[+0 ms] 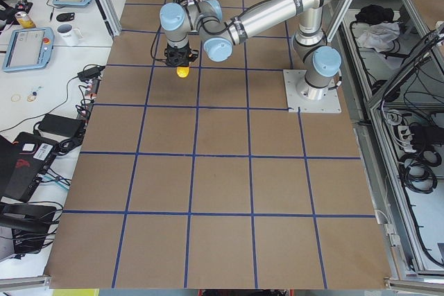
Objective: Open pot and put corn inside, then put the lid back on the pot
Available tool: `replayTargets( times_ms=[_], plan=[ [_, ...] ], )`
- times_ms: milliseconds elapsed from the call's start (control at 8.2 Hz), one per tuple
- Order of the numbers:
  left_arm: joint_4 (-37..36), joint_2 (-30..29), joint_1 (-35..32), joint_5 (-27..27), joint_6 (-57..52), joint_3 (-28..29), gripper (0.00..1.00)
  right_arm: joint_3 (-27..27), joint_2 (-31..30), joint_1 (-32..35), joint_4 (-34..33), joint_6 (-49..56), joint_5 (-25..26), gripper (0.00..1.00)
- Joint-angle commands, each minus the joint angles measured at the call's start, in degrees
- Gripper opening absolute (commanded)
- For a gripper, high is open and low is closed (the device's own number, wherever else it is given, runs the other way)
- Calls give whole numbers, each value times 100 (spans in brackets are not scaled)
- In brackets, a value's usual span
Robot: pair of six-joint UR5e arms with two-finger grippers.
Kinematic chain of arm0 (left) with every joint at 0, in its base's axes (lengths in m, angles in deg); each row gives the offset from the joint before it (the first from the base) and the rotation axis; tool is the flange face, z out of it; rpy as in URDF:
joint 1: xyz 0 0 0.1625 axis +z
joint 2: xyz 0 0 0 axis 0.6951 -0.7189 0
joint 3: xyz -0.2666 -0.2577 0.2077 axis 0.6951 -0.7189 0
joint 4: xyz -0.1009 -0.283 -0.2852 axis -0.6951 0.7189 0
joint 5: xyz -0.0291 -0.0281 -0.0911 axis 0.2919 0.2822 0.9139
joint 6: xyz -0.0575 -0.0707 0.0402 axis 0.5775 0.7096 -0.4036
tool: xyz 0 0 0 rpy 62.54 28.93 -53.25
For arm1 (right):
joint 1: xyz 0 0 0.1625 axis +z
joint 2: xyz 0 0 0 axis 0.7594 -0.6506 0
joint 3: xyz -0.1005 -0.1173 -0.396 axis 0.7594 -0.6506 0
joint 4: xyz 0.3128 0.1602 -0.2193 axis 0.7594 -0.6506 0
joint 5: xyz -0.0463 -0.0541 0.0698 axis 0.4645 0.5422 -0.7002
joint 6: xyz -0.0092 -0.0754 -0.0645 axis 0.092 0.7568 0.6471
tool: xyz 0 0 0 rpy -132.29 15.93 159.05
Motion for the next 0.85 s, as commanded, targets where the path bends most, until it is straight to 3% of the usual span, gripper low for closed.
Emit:
replayTargets(
  times_ms=[0,732],
  plan=[
    [42,414,-134,71,36,-2,0,0,16,5,11,4,12,5],
    [-608,617,-1372,229,79,34,0,0,-45,14,125,-4,-49,6]
  ],
)
